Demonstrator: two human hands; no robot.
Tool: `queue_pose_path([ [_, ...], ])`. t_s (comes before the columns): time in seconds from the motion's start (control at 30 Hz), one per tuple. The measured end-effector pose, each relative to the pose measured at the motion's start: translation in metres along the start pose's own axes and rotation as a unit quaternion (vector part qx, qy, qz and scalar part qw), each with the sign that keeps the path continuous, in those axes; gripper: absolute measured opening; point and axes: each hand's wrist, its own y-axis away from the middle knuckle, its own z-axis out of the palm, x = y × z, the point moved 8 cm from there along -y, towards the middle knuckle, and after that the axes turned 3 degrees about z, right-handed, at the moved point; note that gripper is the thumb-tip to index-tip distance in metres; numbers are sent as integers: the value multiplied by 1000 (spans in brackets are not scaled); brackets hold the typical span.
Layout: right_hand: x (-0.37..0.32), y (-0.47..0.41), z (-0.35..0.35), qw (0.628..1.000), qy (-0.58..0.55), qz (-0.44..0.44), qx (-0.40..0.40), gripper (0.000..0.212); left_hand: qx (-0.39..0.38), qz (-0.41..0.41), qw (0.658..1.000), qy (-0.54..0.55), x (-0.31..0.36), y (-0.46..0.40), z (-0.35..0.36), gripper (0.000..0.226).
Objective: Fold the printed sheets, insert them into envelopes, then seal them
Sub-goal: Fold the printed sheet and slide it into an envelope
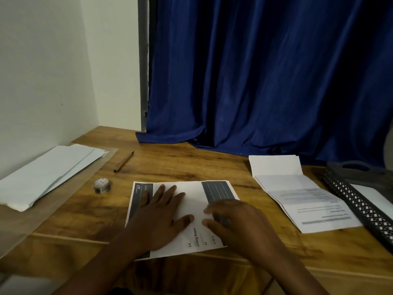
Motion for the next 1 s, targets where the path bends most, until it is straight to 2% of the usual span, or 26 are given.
queue_pose_path([
  [0.07, -8, -18, 4, 999, -8, 22, 40, 44, 7, 6, 1000, 3, 1, 0, 0, 103],
  [0.13, -25, -37, 19, 998, -36, 17, 47, 49, 7, 14, 1000, 0, 1, 1, 1, 107],
  [0.27, -52, -62, 63, 999, 27, 7, -19, 71, -22, 28, 998, -55, -3, 1, 7, 79],
  [0.4, -31, -63, 81, 996, 3, 52, -67, 93, -13, 17, 999, -46, -5, 0, 9, 78],
  [0.5, -11, -58, 73, 995, 70, 59, -50, 109, -3, 9, 999, -34, -3, -1, 8, 83],
  [0.6, 2, -51, 61, 989, 130, 62, -19, 100, 14, 6, 1000, -20, -1, 0, 4, 97],
  [0.67, 11, -48, 65, 989, 114, 78, -48, 89, 16, 7, 1000, -13, 0, 1, 3, 100],
  [0.77, 19, -47, 76, 987, 87, 92, -98, 75, 3, 5, 1000, -7, -2, 1, 1, 91],
  [0.9, 20, -49, 79, 988, 91, 87, -92, 74, -40, -9, 999, 19, -1, -1, -3, 78],
  [1.0, 21, -49, 80, 988, 97, 81, -89, 73, -28, 7, 999, 40, 19, -7, -7, 71],
])
